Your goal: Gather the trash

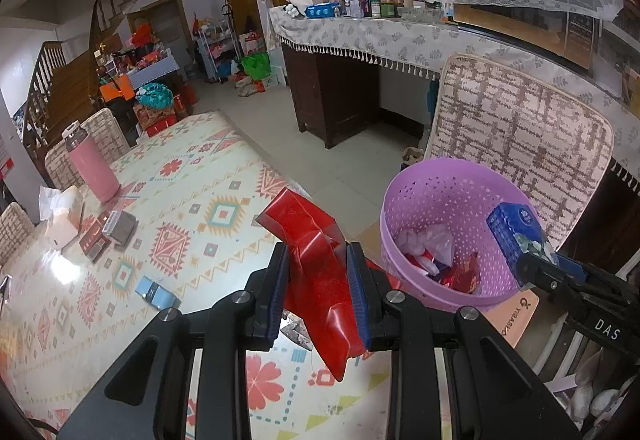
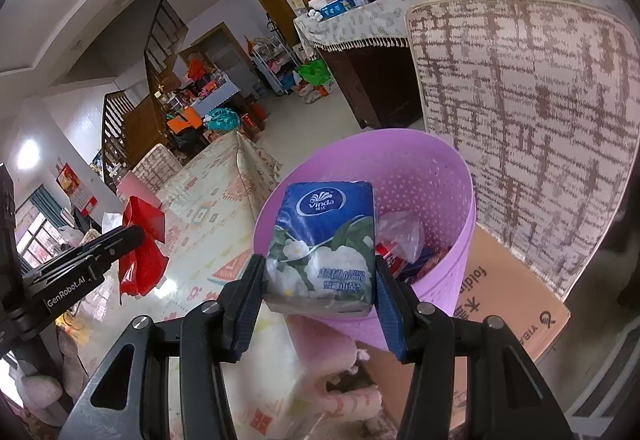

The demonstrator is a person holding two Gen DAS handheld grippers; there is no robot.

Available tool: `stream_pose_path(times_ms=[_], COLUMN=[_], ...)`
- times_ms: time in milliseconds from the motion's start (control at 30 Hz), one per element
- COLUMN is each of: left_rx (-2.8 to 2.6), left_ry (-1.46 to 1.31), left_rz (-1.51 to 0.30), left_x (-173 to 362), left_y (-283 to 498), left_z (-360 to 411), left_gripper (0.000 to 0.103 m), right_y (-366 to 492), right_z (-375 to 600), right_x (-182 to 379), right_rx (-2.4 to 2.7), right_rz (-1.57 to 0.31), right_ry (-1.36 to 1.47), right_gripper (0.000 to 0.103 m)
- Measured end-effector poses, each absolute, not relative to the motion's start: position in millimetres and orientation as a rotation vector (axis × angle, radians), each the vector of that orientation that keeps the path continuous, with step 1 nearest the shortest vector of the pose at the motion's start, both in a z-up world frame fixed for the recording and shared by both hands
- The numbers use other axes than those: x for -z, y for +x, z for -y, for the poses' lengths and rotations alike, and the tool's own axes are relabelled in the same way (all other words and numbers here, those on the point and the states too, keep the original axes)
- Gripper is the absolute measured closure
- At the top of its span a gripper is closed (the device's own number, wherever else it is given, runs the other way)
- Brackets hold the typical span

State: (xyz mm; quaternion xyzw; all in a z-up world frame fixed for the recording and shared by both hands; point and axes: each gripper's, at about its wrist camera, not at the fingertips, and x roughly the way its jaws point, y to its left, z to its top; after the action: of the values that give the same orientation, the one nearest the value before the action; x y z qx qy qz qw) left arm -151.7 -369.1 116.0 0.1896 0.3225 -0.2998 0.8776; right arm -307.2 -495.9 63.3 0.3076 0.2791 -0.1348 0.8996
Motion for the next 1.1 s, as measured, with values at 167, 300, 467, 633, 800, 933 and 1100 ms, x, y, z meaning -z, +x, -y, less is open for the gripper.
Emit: stream_pose_path(times_ms=[167,300,467,633,800,933,1100], left_rx=[0.629,0.634,0.63,0.614,0.57,0.545,0.555], left_ry=[0.397,0.389,0.373,0.326,0.238,0.149,0.1], left_rz=[-0.67,-0.67,-0.677,-0.726,-0.826,-0.919,-0.989], left_x=[-117.3,-117.8,-117.4,-112.7,-97.7,-81.8,-66.3], left_y=[-149.2,-151.0,-152.6,-146.9,-128.0,-110.5,-101.1], left_z=[374.7,372.0,359.1,324.4,271.0,228.4,198.6], left_gripper=[0.075,0.075,0.075,0.075,0.075,0.075,0.073], right_y=[-305.1,-304.5,-300.7,-297.7,-281.5,-265.0,-247.8], right_z=[498.9,496.2,485.9,465.4,419.9,386.5,358.3], right_x=[-67.6,-67.7,-66.2,-66.2,-58.3,-44.4,-32.9], right_rx=[0.282,0.275,0.26,0.227,0.132,0.062,0.031], right_rz=[-0.572,-0.575,-0.591,-0.608,-0.677,-0.74,-0.797], right_ry=[0.629,0.631,0.623,0.612,0.559,0.532,0.5], right_gripper=[0.047,0.047,0.047,0.047,0.046,0.046,0.045])
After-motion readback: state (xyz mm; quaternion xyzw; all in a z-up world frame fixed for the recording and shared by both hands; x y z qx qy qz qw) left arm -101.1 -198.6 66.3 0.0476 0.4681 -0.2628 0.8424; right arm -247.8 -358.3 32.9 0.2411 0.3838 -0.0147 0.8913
